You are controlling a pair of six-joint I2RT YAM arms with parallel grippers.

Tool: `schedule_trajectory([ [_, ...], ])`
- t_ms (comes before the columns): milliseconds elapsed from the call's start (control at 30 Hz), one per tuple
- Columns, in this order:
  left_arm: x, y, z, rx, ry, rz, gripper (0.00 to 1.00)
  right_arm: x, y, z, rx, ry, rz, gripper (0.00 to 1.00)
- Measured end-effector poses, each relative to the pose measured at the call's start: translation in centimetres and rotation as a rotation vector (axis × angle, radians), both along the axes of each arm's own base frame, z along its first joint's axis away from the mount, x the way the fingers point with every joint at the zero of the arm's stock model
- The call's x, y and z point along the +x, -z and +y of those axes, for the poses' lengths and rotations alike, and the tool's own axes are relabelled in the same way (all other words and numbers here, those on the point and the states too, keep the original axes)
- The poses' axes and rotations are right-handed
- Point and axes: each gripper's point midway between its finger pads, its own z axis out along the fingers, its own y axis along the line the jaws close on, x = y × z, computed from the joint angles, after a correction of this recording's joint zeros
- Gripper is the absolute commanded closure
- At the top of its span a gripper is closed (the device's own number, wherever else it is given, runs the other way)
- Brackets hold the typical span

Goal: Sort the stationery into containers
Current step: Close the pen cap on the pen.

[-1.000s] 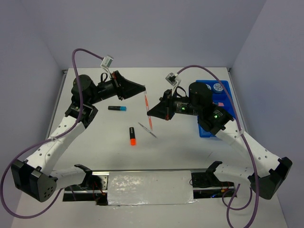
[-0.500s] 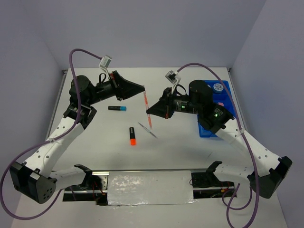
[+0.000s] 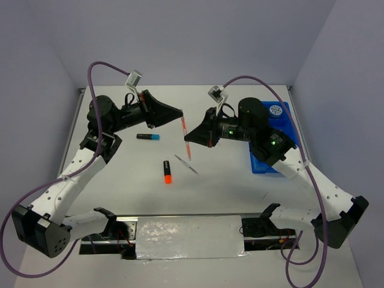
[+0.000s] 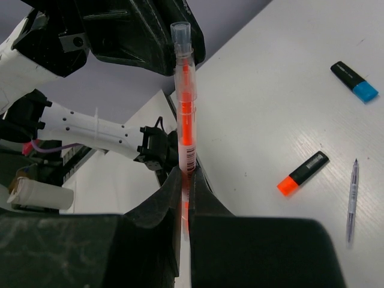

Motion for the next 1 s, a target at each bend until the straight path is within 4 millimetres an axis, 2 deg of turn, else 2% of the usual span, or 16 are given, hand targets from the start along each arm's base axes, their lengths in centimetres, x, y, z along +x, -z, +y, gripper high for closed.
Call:
schedule_trajectory([
  [167, -0.3, 0.0, -0.2, 0.010, 0.011, -0.022, 0.99, 0.5, -0.4, 0.1, -0.006, 0.001, -0.016, 1.00],
  [267, 0.0, -0.5, 0.0, 0.015, -0.007, -0.046, 0.90, 0.9, -1.0, 0.4, -0.022, -0.013, -0.048, 1.00],
  [400, -0.1, -1.4, 0.1, 0.023, -0.018, -0.076, 0.90, 1.0, -1.5, 0.5, -0.024, -0.046, -0.103, 1.00],
  [467, -0.2, -1.6, 0.1, 0.033, -0.019, -0.087, 0.75, 1.2, -1.6, 0.5, -0.024, -0.047, -0.125, 1.00],
  [533, -0.2, -1.7, 0.2, 0.043, -0.023, -0.096, 0.56, 1.1, -1.7, 0.5, -0.022, -0.056, -0.137, 1.00],
  [567, -0.4, -1.6, 0.1, 0.054, -0.014, -0.093, 0.42, 1.3, -2.0, 0.5, -0.014, -0.053, -0.151, 1.00],
  [633, -0.7, -0.9, -0.1, 0.072, -0.001, -0.074, 0.22, 1.5, -2.7, 0.6, 0.003, -0.051, -0.180, 1.00],
  [800, -0.9, -0.3, -0.3, 0.085, 0.008, -0.041, 0.22, 1.6, -3.7, 0.5, 0.029, -0.048, -0.218, 1.00],
  [867, -0.9, -0.4, -0.3, 0.080, 0.010, -0.039, 0.25, 1.5, -4.0, 0.5, 0.037, -0.049, -0.226, 1.00],
  [933, -0.9, -0.6, -0.3, 0.075, 0.010, -0.044, 0.34, 1.4, -4.2, 0.5, 0.043, -0.052, -0.232, 1.00],
  [1000, -1.0, -0.9, -0.3, 0.067, 0.013, -0.056, 0.35, 1.2, -4.4, 0.5, 0.052, -0.057, -0.229, 1.00],
])
